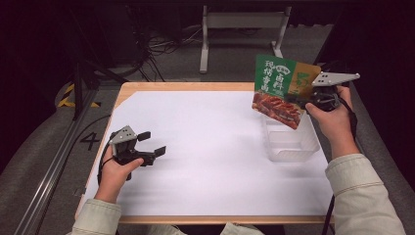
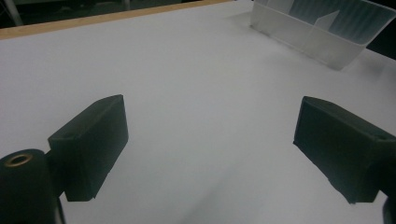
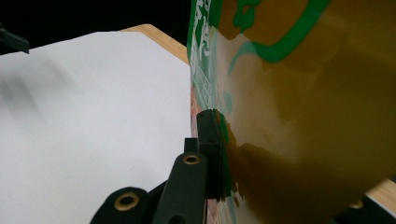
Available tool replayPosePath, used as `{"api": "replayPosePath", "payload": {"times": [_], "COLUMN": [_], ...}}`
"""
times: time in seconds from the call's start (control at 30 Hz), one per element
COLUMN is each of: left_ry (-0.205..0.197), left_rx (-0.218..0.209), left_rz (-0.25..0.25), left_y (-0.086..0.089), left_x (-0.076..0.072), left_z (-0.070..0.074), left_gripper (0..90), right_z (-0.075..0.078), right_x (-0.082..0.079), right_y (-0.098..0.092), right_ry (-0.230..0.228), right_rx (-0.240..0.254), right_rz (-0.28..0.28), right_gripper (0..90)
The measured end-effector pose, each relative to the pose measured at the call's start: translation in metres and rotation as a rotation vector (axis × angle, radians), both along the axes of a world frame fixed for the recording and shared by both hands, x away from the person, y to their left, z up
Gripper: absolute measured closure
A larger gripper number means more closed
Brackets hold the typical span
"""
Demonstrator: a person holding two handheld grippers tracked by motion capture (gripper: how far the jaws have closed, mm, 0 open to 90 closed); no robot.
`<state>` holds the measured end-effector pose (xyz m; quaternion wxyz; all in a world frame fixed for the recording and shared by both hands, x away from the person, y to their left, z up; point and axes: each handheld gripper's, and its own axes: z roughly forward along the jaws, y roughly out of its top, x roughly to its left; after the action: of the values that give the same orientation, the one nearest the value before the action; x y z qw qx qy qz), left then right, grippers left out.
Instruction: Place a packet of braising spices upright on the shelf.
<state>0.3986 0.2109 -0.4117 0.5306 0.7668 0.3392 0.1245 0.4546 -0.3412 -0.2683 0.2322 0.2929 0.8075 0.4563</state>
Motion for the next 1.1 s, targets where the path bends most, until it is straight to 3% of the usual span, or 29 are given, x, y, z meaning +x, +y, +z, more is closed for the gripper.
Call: {"api": "replayPosePath", "payload": {"times": [0.63, 1.1], "left_ry": [-0.004, 0.011], "left_rx": [0.004, 0.003], "left_rz": [0.002, 0.043], "left_y": [0.003, 0.013], "left_x": [-0.010, -0.017], "left_z": [0.002, -0.004], "left_gripper": [10.8, 11.2], "right_z": [-0.011, -0.026], "right_x": [0.011, 0.019], "right_y": [-0.029, -0.048], "right_ry": [-0.014, 0.009], "right_rx": [-0.013, 0.020], "right_rz": [-0.044, -0.055], "right_gripper": [89.7, 89.7]}}
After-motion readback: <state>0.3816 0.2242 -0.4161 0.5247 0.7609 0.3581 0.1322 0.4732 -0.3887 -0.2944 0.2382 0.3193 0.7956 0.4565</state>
